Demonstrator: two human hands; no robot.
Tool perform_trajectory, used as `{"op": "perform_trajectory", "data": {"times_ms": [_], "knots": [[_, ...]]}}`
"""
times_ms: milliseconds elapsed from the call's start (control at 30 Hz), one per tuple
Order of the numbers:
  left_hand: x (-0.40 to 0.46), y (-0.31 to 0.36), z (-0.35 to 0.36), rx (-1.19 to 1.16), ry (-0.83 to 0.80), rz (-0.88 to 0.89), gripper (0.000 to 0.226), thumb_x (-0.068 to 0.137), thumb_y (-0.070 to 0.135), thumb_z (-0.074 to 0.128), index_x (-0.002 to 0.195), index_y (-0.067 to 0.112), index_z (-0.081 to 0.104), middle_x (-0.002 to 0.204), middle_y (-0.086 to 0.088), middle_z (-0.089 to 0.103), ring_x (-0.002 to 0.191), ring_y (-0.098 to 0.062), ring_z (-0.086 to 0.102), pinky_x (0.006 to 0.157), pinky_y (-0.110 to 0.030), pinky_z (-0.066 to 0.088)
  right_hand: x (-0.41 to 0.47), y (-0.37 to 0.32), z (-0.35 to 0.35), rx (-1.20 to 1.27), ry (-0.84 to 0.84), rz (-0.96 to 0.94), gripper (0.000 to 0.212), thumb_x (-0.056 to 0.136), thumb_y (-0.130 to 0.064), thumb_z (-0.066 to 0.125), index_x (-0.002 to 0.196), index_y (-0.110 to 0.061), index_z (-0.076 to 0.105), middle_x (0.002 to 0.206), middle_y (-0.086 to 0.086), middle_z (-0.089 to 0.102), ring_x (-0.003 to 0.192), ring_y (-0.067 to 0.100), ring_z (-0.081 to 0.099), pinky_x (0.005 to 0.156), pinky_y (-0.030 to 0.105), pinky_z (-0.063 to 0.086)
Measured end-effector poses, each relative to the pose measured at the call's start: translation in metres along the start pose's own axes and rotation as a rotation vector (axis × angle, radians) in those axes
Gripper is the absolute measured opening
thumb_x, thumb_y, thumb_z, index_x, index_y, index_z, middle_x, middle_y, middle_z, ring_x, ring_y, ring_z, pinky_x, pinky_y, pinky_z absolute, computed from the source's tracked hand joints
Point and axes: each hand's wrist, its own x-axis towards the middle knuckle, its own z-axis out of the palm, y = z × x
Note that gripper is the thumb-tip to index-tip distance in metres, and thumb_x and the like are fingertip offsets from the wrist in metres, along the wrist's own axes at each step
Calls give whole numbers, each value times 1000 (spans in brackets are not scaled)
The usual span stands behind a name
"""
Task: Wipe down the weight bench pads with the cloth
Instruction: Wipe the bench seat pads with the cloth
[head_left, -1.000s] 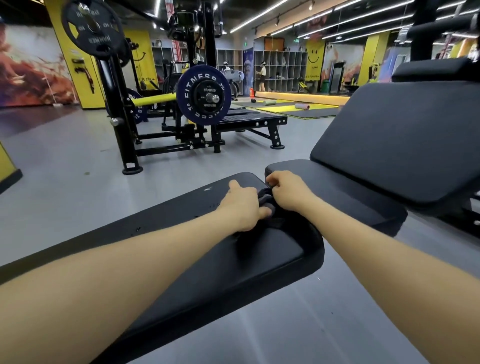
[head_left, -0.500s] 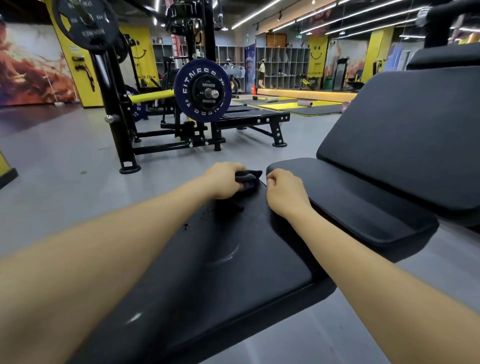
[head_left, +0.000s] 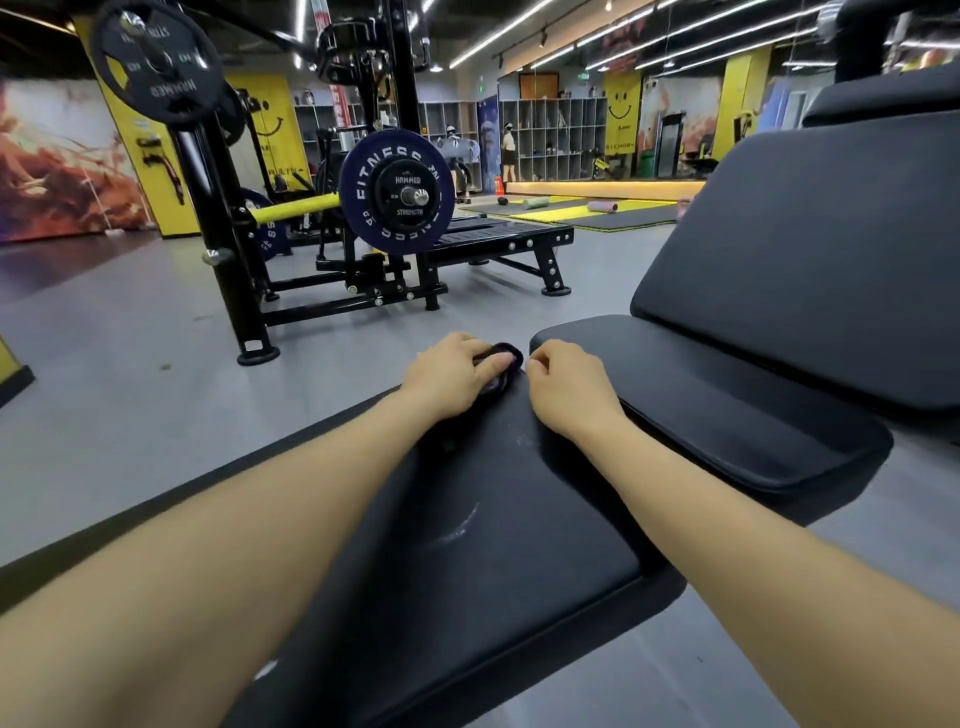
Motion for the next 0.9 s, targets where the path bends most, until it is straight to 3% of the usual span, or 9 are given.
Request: {"op": "perform_trajectory", "data": {"times_ms": [67, 200, 300, 367, 500, 633, 733, 833, 900], "knots": [[-20, -3, -7, -21, -26, 33, 40, 91, 51, 44, 120, 26, 59, 127, 0, 51, 116, -22, 50, 96, -32, 39, -4, -1, -1, -1, -5, 0, 27, 97, -19, 39, 108, -5, 59, 116, 12, 59, 106, 30, 52, 81, 35, 41], [-64, -16, -15, -46, -66, 179, 40, 90, 45, 51, 123, 24, 58, 139, 8, 46, 126, -11, 44, 99, -19, 30, -4, 0, -1, -6, -30, 21, 28, 95, -17, 38, 104, -3, 61, 114, 12, 59, 102, 31, 53, 82, 37, 43], [-45, -10, -12, -96, -27, 190, 34, 93, 38, 50, 125, 28, 58, 136, 5, 50, 125, -13, 45, 90, -15, 28, 0, -1, 0, -8, -26, 27, 28, 94, -14, 38, 105, -3, 62, 116, 12, 59, 104, 31, 54, 81, 35, 43], [-22, -5, -5, -89, 33, 166, 34, 95, 34, 49, 127, 26, 57, 131, 2, 55, 123, -17, 47, 91, -19, 31, 0, 0, 1, -8, -28, 23, 27, 94, -13, 38, 105, -5, 62, 116, 12, 59, 104, 30, 54, 79, 33, 41], [9, -3, 6, -21, 92, 67, 37, 98, 31, 43, 134, 28, 49, 137, -1, 50, 128, -23, 40, 109, -33, 28, -1, 0, 0, -10, -32, 11, 27, 95, -15, 38, 105, -5, 61, 117, 12, 59, 106, 30, 53, 78, 32, 40], [-8, -6, 2, -97, 68, 90, 23, 92, 34, 53, 106, 23, 67, 106, -2, 60, 103, -25, 57, 86, -32, 43, -4, 1, 0, -43, -33, -13, 29, 96, -17, 37, 107, -5, 61, 117, 13, 58, 103, 31, 53, 77, 33, 40], [-36, -15, -2, -235, 70, 42, 33, 84, 52, 55, 81, 23, 68, 86, 7, 62, 83, -14, 60, 81, -34, 47, -4, 1, 1, -58, -42, -18, 29, 96, -18, 37, 106, -5, 61, 117, 13, 56, 103, 31, 53, 76, 32, 39], [-32, -9, 1, -257, 160, -29, 35, 85, 52, 55, 76, 22, 69, 71, 6, 65, 74, -14, 61, 75, -33, 48, -1, 2, 3, -52, -41, -16, 29, 95, -19, 38, 105, -5, 61, 117, 13, 56, 103, 31, 54, 75, 32, 39], [-17, -3, 4, -154, 210, -75, 31, 90, 45, 51, 84, 21, 69, 76, 5, 66, 83, -18, 61, 73, -29, 44, 1, 2, 5, -61, -39, -20, 29, 95, -20, 39, 104, -5, 62, 116, 13, 56, 103, 32, 54, 77, 33, 41]]}}
